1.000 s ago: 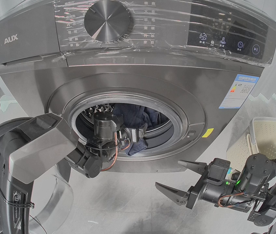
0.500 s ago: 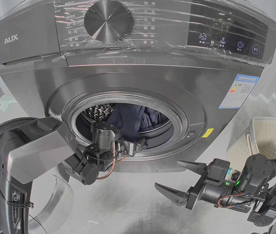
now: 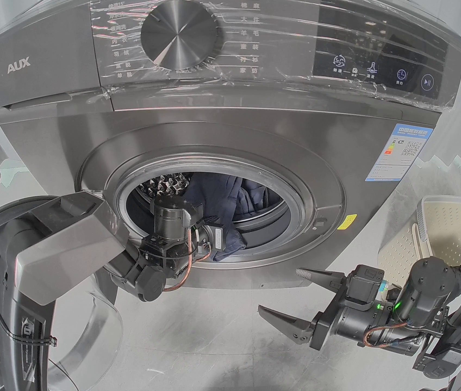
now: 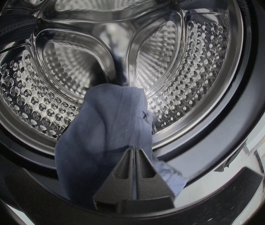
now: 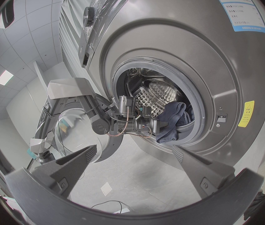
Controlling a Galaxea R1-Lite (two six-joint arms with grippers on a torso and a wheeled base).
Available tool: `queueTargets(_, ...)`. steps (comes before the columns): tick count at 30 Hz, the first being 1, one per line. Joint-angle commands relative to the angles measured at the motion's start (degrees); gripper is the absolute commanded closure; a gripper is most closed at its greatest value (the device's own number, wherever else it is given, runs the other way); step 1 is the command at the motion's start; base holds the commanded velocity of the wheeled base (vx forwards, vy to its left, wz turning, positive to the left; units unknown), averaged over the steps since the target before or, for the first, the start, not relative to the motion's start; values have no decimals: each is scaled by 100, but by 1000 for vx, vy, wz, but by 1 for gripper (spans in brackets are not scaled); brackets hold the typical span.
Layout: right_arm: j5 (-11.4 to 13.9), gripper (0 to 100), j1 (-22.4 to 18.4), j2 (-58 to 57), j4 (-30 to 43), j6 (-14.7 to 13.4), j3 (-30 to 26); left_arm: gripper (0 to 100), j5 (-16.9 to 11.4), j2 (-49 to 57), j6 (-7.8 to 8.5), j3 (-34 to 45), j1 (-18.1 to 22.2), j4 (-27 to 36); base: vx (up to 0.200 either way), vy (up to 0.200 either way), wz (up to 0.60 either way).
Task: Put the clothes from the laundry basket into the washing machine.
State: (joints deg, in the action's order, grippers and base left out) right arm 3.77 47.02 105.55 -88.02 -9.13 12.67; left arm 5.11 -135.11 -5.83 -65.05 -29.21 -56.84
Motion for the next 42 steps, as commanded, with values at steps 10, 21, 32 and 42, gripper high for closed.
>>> queueTargets(10,1,0,0,10,-5,-1,8,100,43,37,-340,-368,-85,-37,0,0,0)
queueTargets(21,1,0,0,10,-5,-1,8,0,69,521,266,256,-67,183,0,0,0)
queueTargets(32,1,0,0,27,-5,-1,8,0,61,283,776,713,-6,156,0,0,0)
queueTargets(42,10,0,0,54,-5,-10,8,100,69,-156,767,440,100,-134,0,0,0)
